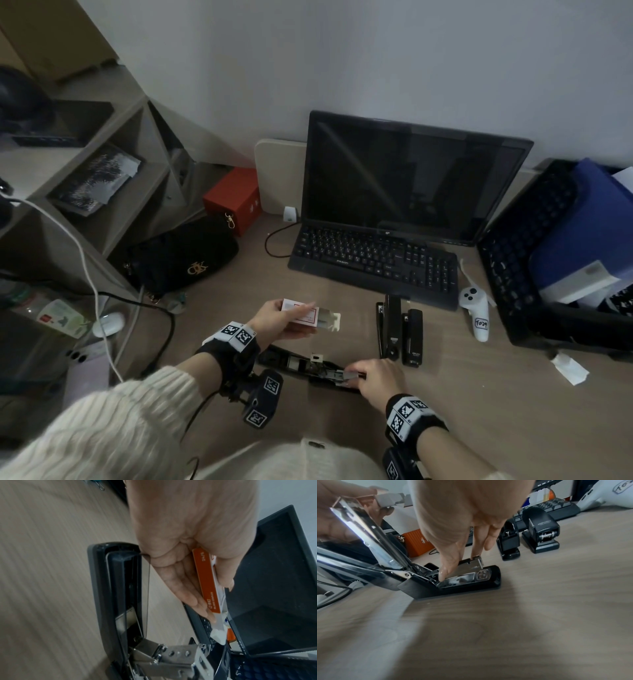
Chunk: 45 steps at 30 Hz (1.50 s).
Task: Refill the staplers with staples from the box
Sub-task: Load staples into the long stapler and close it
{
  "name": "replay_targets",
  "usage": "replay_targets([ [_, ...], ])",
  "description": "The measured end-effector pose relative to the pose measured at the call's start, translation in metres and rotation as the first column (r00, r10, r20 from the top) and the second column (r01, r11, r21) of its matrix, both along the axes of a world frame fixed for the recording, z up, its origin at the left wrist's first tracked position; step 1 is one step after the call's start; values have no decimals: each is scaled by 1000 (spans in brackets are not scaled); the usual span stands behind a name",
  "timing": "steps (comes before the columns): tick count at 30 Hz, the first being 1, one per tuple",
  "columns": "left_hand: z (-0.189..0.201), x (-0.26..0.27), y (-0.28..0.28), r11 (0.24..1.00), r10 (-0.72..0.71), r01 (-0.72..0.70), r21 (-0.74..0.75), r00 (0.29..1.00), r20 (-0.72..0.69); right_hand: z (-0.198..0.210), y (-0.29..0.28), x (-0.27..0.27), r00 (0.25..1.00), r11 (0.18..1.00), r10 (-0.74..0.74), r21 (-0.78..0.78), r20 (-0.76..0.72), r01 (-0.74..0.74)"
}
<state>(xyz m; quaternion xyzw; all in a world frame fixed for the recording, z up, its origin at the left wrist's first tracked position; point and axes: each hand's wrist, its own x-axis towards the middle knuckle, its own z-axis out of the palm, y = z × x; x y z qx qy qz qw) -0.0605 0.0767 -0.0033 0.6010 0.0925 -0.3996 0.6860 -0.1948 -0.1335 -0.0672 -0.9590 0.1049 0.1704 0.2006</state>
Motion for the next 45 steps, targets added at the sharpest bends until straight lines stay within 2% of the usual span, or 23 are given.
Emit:
replay_targets([
  [11,1,-1,-1,1000,-6,6,8,1000,10,3,6,4,995,990,92,-106,-47,-96],
  [19,2,-2,-3,1000,-10,10,13,1000,15,8,5,1,991,985,116,-124,-67,-124],
  [24,0,-1,-1,1000,-5,5,9,1000,16,8,-8,-1,984,986,161,-47,73,-158],
  [26,-1,0,0,1000,-11,11,7,1000,17,5,-16,-5,979,982,190,-21,77,-189],
  [30,-2,0,-1,1000,-9,9,6,1000,19,-2,-25,-12,964,968,253,-28,86,-251],
  [35,-2,-2,-2,1000,-11,11,2,1000,14,-11,-20,-16,937,962,272,-93,218,-257],
  [45,-2,-1,-2,1000,-13,13,15,1000,18,-6,-16,-10,964,964,266,9,21,-267],
])
